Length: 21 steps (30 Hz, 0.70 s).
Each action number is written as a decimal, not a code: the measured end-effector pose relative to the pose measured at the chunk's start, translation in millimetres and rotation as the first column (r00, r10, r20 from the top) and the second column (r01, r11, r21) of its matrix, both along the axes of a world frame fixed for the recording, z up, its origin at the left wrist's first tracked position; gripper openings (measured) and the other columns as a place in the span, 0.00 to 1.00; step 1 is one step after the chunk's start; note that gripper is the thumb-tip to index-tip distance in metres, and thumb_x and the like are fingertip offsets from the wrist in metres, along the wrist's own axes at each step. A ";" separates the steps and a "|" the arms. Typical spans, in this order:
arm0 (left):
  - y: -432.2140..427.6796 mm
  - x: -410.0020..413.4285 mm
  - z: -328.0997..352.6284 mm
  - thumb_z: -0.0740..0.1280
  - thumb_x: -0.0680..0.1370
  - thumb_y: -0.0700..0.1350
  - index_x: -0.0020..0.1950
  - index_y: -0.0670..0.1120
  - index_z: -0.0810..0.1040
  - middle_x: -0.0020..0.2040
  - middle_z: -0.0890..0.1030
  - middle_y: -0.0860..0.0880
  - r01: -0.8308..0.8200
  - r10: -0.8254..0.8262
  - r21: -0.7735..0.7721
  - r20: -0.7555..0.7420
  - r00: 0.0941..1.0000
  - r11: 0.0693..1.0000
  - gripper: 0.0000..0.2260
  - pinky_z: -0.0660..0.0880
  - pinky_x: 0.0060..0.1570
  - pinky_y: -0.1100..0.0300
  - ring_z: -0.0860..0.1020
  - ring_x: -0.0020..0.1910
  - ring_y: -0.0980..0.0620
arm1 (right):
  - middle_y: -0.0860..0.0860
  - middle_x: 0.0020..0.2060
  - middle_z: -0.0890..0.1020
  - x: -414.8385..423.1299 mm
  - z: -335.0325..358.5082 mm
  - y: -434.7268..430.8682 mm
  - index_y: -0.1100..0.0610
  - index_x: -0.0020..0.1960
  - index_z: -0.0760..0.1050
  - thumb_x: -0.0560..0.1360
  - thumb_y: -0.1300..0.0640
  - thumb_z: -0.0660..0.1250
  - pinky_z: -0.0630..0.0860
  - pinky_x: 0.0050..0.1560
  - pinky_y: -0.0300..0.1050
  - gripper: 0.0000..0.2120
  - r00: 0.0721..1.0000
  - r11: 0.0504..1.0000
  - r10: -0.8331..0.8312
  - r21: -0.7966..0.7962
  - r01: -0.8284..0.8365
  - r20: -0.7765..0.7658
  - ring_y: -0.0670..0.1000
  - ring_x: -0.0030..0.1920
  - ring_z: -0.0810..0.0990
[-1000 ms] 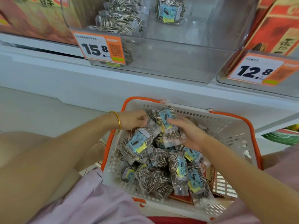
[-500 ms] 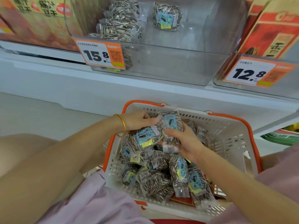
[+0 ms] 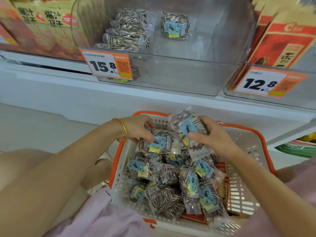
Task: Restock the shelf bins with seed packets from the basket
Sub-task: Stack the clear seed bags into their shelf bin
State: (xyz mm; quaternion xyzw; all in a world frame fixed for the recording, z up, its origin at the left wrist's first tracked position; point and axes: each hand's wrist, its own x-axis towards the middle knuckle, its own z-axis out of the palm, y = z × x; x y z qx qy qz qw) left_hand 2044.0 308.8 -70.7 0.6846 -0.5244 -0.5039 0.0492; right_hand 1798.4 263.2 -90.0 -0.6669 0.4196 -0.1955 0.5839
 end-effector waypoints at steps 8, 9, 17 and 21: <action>0.7 -9.9 19.7 0.74 0.69 0.44 0.50 0.57 0.76 0.57 0.77 0.46 -0.033 -0.032 -0.312 -0.200 0.979 0.950 0.14 0.72 0.61 0.49 0.76 0.55 0.49 | 0.41 0.60 0.74 6.0 13.0 3.9 0.41 0.61 0.67 0.67 0.53 0.76 0.72 0.60 0.34 0.28 0.940 0.944 0.330 0.009 -0.330 -0.082 0.33 0.57 0.74; 1.9 -8.7 22.2 0.74 0.68 0.44 0.51 0.56 0.77 0.56 0.77 0.46 -0.042 -0.031 -0.321 -0.219 0.975 0.946 0.14 0.73 0.61 0.51 0.76 0.54 0.50 | 0.44 0.58 0.75 6.0 14.5 4.6 0.41 0.59 0.67 0.67 0.54 0.77 0.72 0.60 0.37 0.27 0.944 0.946 0.324 0.031 -0.322 -0.056 0.37 0.57 0.76; 9.0 -4.1 53.4 0.67 0.74 0.34 0.61 0.43 0.75 0.60 0.78 0.48 -0.099 -0.047 -0.401 -0.340 0.939 0.911 0.16 0.74 0.56 0.67 0.76 0.58 0.58 | 0.39 0.50 0.82 15.9 60.7 10.6 0.46 0.60 0.70 0.58 0.47 0.74 0.75 0.47 0.33 0.31 0.952 0.949 0.306 0.074 -0.306 0.014 0.41 0.52 0.81; 3.5 4.6 103.2 0.63 0.78 0.40 0.59 0.46 0.75 0.52 0.81 0.51 -0.210 -0.029 -0.648 -0.338 0.941 0.732 0.10 0.75 0.44 0.71 0.79 0.46 0.65 | 0.41 0.47 0.84 20.6 119.9 2.8 0.49 0.57 0.73 0.56 0.48 0.73 0.75 0.43 0.32 0.30 0.948 0.951 0.309 -0.016 -0.309 0.080 0.42 0.49 0.82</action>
